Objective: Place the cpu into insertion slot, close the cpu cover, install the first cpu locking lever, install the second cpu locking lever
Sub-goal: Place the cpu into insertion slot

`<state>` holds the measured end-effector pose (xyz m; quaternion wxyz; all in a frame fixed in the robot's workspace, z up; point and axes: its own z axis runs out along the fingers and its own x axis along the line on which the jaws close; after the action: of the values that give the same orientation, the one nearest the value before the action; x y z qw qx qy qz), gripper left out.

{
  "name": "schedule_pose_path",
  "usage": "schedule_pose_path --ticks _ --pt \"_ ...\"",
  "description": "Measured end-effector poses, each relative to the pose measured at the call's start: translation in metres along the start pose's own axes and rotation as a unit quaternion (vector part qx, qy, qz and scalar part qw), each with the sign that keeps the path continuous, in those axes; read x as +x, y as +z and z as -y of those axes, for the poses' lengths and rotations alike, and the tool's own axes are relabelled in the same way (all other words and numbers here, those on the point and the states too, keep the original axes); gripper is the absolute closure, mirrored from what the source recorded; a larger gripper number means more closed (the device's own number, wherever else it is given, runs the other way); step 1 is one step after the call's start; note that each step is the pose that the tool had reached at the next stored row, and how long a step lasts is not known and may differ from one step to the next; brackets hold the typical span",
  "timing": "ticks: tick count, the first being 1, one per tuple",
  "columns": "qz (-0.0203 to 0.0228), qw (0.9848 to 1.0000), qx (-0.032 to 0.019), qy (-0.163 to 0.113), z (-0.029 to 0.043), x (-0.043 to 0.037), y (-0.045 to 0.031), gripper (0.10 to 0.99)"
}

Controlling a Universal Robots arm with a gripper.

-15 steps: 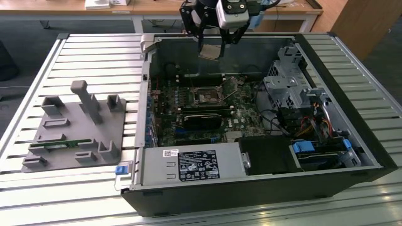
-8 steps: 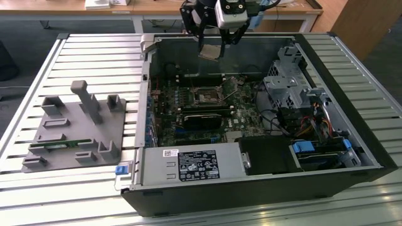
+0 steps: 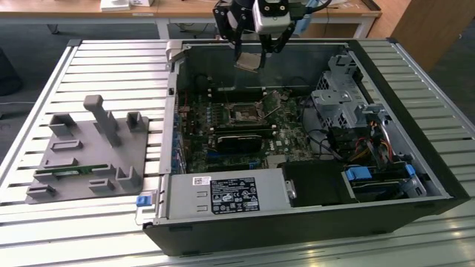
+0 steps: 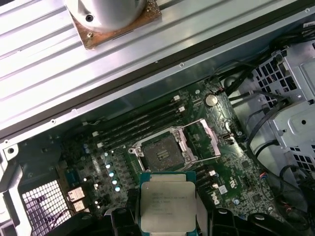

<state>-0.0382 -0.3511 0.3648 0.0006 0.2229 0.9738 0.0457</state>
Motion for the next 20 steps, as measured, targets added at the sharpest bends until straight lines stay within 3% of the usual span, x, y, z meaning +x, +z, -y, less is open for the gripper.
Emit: schedule_pose_path --ticks 14,20 --pt "0.0027 0.9995 -0.0006 0.030 0.0000 0.0000 0.0002 0.545" --pt "0.0056 0.9981 -0.0011 0.062 0.0000 0.0000 0.0008 0.545"
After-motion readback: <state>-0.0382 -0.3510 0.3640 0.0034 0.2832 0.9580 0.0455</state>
